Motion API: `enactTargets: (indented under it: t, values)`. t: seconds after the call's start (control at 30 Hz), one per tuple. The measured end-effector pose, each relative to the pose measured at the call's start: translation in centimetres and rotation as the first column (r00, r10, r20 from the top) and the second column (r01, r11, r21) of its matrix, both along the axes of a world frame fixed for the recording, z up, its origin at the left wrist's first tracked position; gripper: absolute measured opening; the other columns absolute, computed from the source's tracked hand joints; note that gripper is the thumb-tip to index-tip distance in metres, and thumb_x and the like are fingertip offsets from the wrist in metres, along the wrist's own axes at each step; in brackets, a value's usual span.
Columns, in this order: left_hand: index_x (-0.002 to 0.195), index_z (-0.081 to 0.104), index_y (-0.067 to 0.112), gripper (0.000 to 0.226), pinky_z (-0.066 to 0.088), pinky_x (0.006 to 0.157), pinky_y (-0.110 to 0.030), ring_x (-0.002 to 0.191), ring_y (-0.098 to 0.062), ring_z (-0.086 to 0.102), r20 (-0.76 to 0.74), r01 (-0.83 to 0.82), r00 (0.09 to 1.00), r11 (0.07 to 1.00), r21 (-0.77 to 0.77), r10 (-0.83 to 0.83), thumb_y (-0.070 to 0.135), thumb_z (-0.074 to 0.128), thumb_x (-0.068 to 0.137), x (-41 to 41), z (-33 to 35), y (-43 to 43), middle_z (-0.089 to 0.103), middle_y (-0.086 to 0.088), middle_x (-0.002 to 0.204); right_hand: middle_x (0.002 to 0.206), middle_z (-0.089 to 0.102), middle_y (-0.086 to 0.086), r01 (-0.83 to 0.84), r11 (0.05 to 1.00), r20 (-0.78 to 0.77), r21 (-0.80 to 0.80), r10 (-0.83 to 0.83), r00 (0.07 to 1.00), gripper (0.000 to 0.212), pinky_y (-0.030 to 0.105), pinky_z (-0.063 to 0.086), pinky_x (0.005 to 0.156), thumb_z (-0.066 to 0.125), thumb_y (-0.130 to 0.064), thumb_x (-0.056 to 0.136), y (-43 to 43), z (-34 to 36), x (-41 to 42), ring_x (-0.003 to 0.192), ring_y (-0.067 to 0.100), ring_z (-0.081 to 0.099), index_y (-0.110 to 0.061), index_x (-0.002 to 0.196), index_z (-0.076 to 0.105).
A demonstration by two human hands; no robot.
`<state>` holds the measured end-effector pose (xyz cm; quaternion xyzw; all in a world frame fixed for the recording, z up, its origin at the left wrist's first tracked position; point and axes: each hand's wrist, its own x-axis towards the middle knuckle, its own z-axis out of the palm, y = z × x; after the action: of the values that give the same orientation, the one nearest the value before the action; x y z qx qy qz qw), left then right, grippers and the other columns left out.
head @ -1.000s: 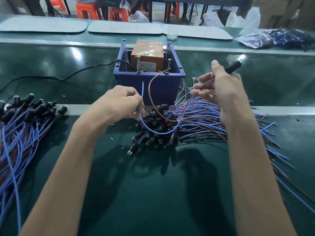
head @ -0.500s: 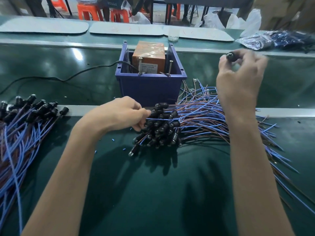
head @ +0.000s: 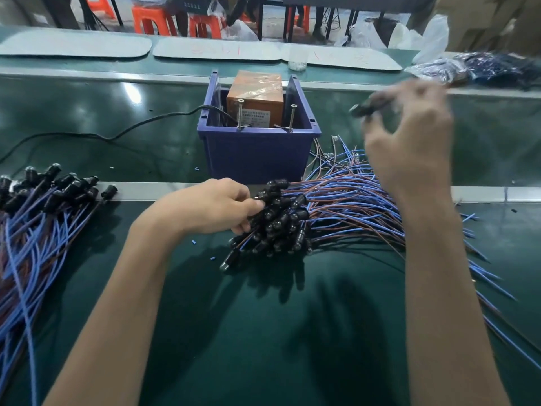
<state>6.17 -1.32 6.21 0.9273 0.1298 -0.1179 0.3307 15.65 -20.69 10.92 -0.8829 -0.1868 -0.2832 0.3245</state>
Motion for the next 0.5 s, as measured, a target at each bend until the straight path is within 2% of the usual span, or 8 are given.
enactTargets:
  t: [0.07,0.1,0.17,0.23,0.33,0.37,0.43,0.5]
  values:
    - [0.073,0.058,0.017,0.032,0.049,0.082,-0.027,0.064,0.001,0.066,0.002,0.005,1.000,1.000,-0.005,-0.005,0.036,0.050,0.097,0.0,-0.2,0.0,0.073,0.008,0.071,0.117,0.056,0.011,-0.131,0.967,-0.268,-0.217,0.070,0.961,0.022,0.022,0.035,0.093,0.061,-0.025,0.090,0.3,-1.1,0.3,0.108,0.022,0.052,-0.017,0.108,0.070]
    - [0.073,0.058,0.016,0.032,0.051,0.085,-0.029,0.066,-0.003,0.068,-0.002,-0.002,1.000,0.999,-0.032,0.002,0.035,0.051,0.097,0.0,-0.3,0.1,0.073,0.007,0.071,0.112,0.059,0.010,-0.211,0.938,-0.368,-0.277,0.099,0.925,0.021,0.026,0.038,0.090,0.063,-0.027,0.089,0.6,-1.5,0.1,0.104,0.022,0.055,-0.017,0.107,0.071]
    - [0.074,0.059,0.014,0.031,0.052,0.089,-0.035,0.069,-0.013,0.068,-0.017,-0.053,0.999,0.994,-0.099,0.051,0.034,0.052,0.097,-0.1,-0.4,1.1,0.072,0.004,0.070,0.104,0.066,0.006,-0.368,0.877,-0.507,-0.308,0.176,0.844,0.020,0.025,0.043,0.083,0.065,-0.023,0.087,1.3,-2.2,-0.3,0.096,0.018,0.059,-0.016,0.105,0.072]
    - [0.076,0.061,0.015,0.027,0.051,0.092,-0.037,0.074,-0.018,0.068,-0.038,-0.124,0.992,0.991,-0.048,0.123,0.033,0.054,0.096,-0.7,-0.5,3.0,0.072,0.002,0.074,0.100,0.070,0.002,-0.462,0.829,-0.576,-0.317,0.219,0.788,0.024,0.017,0.041,0.076,0.062,-0.010,0.086,1.7,-2.5,-0.6,0.094,0.014,0.061,-0.018,0.106,0.072]
    - [0.081,0.060,0.022,0.020,0.047,0.096,-0.040,0.097,-0.025,0.063,-0.040,-0.257,0.962,0.947,0.193,0.270,0.039,0.058,0.092,-2.0,-0.8,6.6,0.071,-0.004,0.094,0.094,0.069,-0.002,-0.496,0.811,-0.611,-0.311,0.229,0.758,0.034,0.010,0.036,0.071,0.055,-0.001,0.084,1.6,-2.5,-0.6,0.093,0.013,0.062,-0.022,0.106,0.072]
    - [0.082,0.060,0.023,0.020,0.046,0.097,-0.041,0.099,-0.026,0.062,-0.044,-0.294,0.950,0.934,0.205,0.309,0.041,0.059,0.091,-2.3,-1.0,7.3,0.070,-0.005,0.096,0.089,0.068,-0.003,-0.498,0.811,-0.614,-0.306,0.231,0.755,0.034,0.009,0.035,0.068,0.055,-0.002,0.084,1.6,-2.5,-0.7,0.090,0.013,0.061,-0.023,0.105,0.073]
    - [0.084,0.062,0.020,0.021,0.046,0.098,-0.042,0.098,-0.026,0.063,-0.055,-0.338,0.937,0.933,0.120,0.346,0.041,0.064,0.088,-2.3,-1.3,8.1,0.071,-0.004,0.093,0.086,0.065,-0.004,-0.501,0.811,-0.621,-0.304,0.230,0.750,0.035,0.010,0.034,0.065,0.054,-0.004,0.085,1.5,-2.5,-0.7,0.085,0.013,0.058,-0.025,0.105,0.074]
    - [0.086,0.062,0.018,0.024,0.046,0.097,-0.040,0.101,-0.027,0.061,-0.050,-0.385,0.918,0.914,0.126,0.394,0.042,0.068,0.085,-2.4,-1.8,8.7,0.069,-0.006,0.099,0.094,0.068,-0.002,-0.513,0.803,-0.643,-0.304,0.225,0.732,0.038,0.015,0.040,0.071,0.052,-0.005,0.085,1.4,-2.4,-0.7,0.087,0.014,0.059,-0.027,0.107,0.073]
